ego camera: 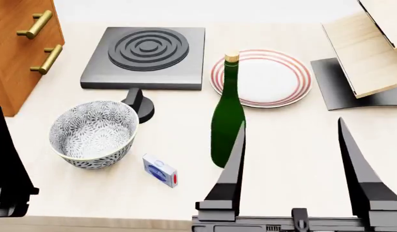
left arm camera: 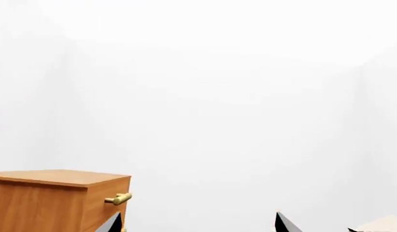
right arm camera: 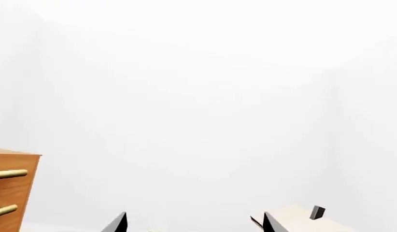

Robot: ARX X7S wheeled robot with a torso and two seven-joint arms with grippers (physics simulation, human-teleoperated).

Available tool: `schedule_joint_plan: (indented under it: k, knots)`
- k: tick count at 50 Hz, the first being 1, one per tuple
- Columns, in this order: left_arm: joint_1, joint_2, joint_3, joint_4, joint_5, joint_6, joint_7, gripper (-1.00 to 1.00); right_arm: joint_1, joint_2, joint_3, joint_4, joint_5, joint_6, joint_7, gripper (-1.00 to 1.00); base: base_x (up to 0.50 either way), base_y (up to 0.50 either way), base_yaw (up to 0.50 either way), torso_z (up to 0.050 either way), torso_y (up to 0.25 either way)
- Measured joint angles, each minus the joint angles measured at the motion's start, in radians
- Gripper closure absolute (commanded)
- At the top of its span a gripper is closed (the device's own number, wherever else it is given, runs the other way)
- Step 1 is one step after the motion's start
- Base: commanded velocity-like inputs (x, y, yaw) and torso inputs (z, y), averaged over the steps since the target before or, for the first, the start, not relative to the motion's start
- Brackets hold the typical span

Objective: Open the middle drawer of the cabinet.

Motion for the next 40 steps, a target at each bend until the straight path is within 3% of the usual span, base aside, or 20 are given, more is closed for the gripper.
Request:
schedule_joint_plan:
  k: [10, 32, 40]
  knots:
    - [-0.026, -0.013, -0.023, 0.061, -0.028, -0.027, -0.023, -1.0, 0.0, -0.012, -0.02, -0.059, -0.038, -0.002, -0.017, -1.0, 0.0, 0.0, 0.0, 0.0, 0.0]
    - [-0.044, -0.047, -0.041, 0.122, -0.071, -0.036, -0.066, -1.0, -0.035, -0.148, 0.028, -0.091, -0.155, -0.094, -0.176, -1.0, 0.0, 0.0, 0.0, 0.0, 0.0]
    - [-0.041, -0.061, -0.035, 0.134, -0.076, -0.022, -0.08, -1.0, -0.052, -0.16, 0.035, -0.094, -0.168, -0.145, -0.194, -1.0, 0.37, 0.0, 0.0, 0.0, 0.0]
